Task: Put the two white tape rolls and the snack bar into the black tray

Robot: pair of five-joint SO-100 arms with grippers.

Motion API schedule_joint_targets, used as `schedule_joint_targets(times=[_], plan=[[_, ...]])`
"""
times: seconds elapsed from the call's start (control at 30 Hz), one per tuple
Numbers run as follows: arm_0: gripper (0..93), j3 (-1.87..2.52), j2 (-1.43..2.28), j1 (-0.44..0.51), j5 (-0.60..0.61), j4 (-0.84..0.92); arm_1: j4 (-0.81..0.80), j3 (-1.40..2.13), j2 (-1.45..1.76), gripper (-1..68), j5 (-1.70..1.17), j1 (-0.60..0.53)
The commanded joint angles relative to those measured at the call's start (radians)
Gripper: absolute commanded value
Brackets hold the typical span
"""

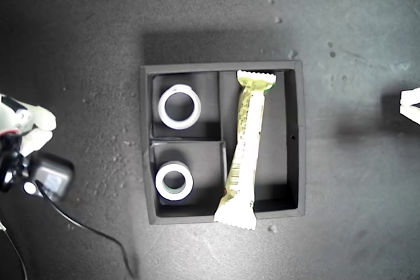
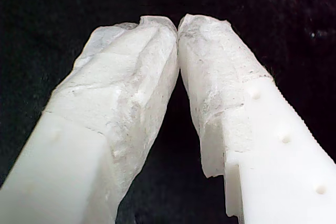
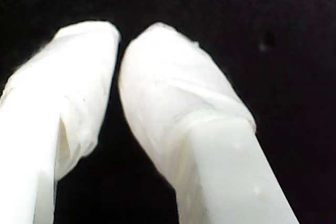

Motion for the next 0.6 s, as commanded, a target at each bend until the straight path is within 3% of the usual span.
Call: schedule_joint_targets(times=[0.0, 0.33, 0.57], plan=[[0.0, 0.176, 0.477, -0.012, -0.015, 0.069, 0.017, 0.012, 0.011, 0.4, -0.149, -0.011], [0.0, 0.267, 0.479, -0.023, -0.014, 0.081, 0.028, 0.012, 0.003, -0.2, -0.163, -0.063], [0.0, 0.397, 0.479, -0.058, -0.041, 0.037, 0.155, 0.012, 0.0, -0.3, -0.034, -0.014]])
